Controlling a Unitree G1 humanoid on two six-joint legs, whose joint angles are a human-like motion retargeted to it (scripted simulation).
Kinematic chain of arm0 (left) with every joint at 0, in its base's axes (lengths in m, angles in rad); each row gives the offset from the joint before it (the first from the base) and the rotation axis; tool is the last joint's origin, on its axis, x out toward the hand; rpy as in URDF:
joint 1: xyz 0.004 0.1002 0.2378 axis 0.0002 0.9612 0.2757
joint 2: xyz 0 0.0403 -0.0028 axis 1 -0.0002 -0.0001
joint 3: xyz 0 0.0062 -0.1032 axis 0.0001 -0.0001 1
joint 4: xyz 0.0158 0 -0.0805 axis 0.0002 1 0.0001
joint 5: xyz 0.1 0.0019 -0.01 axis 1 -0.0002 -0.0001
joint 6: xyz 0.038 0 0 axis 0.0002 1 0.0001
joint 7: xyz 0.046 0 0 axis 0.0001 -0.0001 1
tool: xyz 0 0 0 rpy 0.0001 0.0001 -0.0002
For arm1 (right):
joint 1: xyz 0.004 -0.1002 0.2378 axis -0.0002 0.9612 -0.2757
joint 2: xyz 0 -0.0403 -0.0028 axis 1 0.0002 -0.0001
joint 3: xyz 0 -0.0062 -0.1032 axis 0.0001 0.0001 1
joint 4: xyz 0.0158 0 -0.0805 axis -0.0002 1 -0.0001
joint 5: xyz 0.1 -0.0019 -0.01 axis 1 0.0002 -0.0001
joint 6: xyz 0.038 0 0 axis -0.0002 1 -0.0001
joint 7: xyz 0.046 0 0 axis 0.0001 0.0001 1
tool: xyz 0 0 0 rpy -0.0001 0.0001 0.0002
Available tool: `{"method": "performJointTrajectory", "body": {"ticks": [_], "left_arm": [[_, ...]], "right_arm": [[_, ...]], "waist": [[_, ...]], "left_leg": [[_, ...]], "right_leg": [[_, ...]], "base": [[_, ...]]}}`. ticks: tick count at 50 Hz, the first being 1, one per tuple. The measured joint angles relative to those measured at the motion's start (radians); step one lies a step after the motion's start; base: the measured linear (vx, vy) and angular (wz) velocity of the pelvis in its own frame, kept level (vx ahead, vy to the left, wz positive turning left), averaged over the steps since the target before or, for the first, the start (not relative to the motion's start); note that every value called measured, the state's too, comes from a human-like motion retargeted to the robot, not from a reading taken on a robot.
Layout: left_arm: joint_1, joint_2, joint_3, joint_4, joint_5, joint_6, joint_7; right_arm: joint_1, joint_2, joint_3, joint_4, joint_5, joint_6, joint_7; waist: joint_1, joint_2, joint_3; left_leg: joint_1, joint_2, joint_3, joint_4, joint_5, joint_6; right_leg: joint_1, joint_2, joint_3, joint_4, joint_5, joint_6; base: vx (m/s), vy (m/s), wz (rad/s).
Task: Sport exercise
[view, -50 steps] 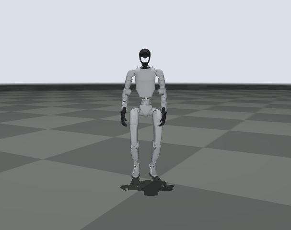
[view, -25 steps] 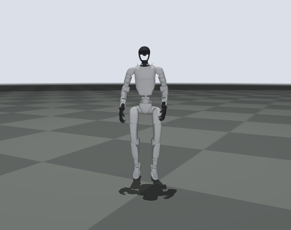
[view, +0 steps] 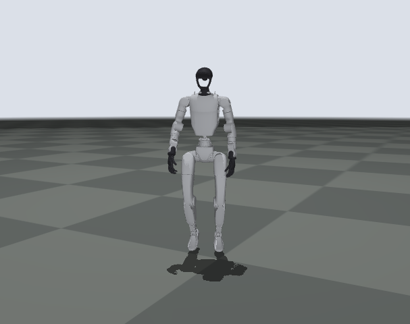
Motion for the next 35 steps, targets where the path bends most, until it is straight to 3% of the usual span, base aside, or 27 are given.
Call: {"method": "performJointTrajectory", "body": {"ticks": [2,5,8,10,13,15,18,20,22,25,28,32,35], "left_arm": [[-0.008,0.012,-0.015,-0.006,0.011,-0.001,0.008],[-0.052,0.028,-0.034,-0.022,0.013,0.001,0.03],[-0.121,0.026,-0.043,-0.037,0.013,0.009,0.063],[-0.159,0.014,-0.032,-0.047,0.003,0.008,0.078],[-0.162,-0.005,-0.004,-0.075,-0.039,-0.016,0.099],[-0.134,-0.022,0.02,-0.094,-0.088,-0.029,0.115],[-0.1,-0.033,0.063,-0.135,-0.171,-0.036,0.138],[-0.098,-0.025,0.087,-0.163,-0.214,-0.042,0.152],[-0.099,-0.01,0.103,-0.183,-0.241,-0.046,0.163],[-0.103,0.01,0.114,-0.206,-0.247,-0.052,0.169],[-0.117,0.023,0.12,-0.203,-0.231,-0.049,0.163],[-0.164,0.036,0.111,-0.152,-0.165,-0.034,0.149],[-0.2,0.014,0.104,-0.053,-0.074,-0.006,0.137]], "right_arm": [[-0.015,-0.009,0.019,-0.011,-0.019,-0.001,0.001],[-0.06,-0.021,0.048,-0.013,-0.081,0.005,-0.01],[-0.112,-0.017,0.061,0.028,-0.131,0.022,-0.032],[-0.118,-0.007,0.046,0.072,-0.12,0.033,-0.052],[-0.061,0.005,-0.017,0.112,-0.057,0.028,-0.07],[-0.001,0.013,-0.059,0.111,-0.009,0.021,-0.086],[0.059,0.012,-0.104,0.09,0.074,0.012,-0.113],[0.073,0.001,-0.123,0.079,0.114,0.004,-0.128],[0.079,-0.01,-0.14,0.069,0.143,-0.008,-0.138],[0.078,-0.024,-0.154,0.054,0.163,-0.016,-0.145],[0.059,-0.031,-0.161,0.047,0.156,-0.012,-0.133],[-0.01,-0.038,-0.144,0.064,0.064,0.008,-0.107],[-0.069,-0.015,-0.14,0.114,0.011,0.026,-0.105]], "waist": [[0.007,-0.004,0.013],[0.014,-0.012,0.065],[0.005,-0.018,0.123],[0.002,-0.014,0.133],[0.008,0.005,0.096],[0.016,0.021,0.059],[0.016,0.041,0.003],[0.015,0.051,-0.015],[0.015,0.057,-0.018],[0.014,0.059,-0.018],[0.018,0.051,0.0],[0.028,0.029,0.074],[0.025,0.006,0.122]], "left_leg": [[-0.029,0.006,-0.014,0.138,-0.167,0.018],[-0.106,0.027,-0.015,0.421,-0.523,0.04],[-0.184,0.071,0.023,0.635,-0.681,0.075],[-0.207,0.088,0.044,0.669,-0.697,0.102],[-0.161,0.052,0.032,0.478,-0.573,0.087],[-0.097,0.013,-0.004,0.275,-0.401,0.047],[-0.028,-0.013,-0.024,-0.021,-0.038,-0.033],[-0.004,-0.015,-0.017,-0.137,0.085,-0.057],[0.006,-0.02,-0.022,-0.176,0.118,-0.069],[0.01,-0.021,-0.024,-0.156,0.099,-0.06],[0.01,-0.016,-0.029,-0.052,-0.027,-0.038],[-0.034,0.015,-0.008,0.264,-0.469,0.004],[-0.066,0.041,0.03,0.405,-0.598,0.029]], "right_leg": [[-0.012,0.009,0.003,0.091,-0.132,0.003],[-0.072,0.009,-0.01,0.34,-0.468,-0.001],[-0.154,-0.023,-0.05,0.56,-0.642,-0.007],[-0.185,-0.047,-0.077,0.613,-0.646,-0.015],[-0.145,-0.038,-0.075,0.442,-0.513,-0.023],[-0.081,-0.005,-0.042,0.244,-0.349,-0.035],[-0.011,0.02,0.002,-0.042,-0.002,-0.005],[0.006,0.013,-0.001,-0.139,0.089,0.005],[0.014,0.01,-0.002,-0.168,0.104,0.014],[0.024,0.01,-0.007,-0.172,0.095,0.025],[0.035,0.019,-0.008,-0.105,0.005,0.033],[-0.011,-0.004,-0.062,0.208,-0.389,0.053],[-0.056,-0.042,-0.101,0.381,-0.519,0.046]], "base": [[-0.09,0.0,-0.27],[-0.12,0.0,-0.27],[-0.12,-0.01,-0.14],[-0.07,-0.02,-0.02],[0.0,0.0,0.0],[0.06,-0.04,-0.14],[0.07,-0.03,-0.06],[0.03,-0.01,0.0],[0.0,0.0,0.0],[0.0,0.0,0.0],[0.0,0.0,0.0],[-0.04,-0.02,-0.23],[-0.02,-0.03,-0.19]]}}
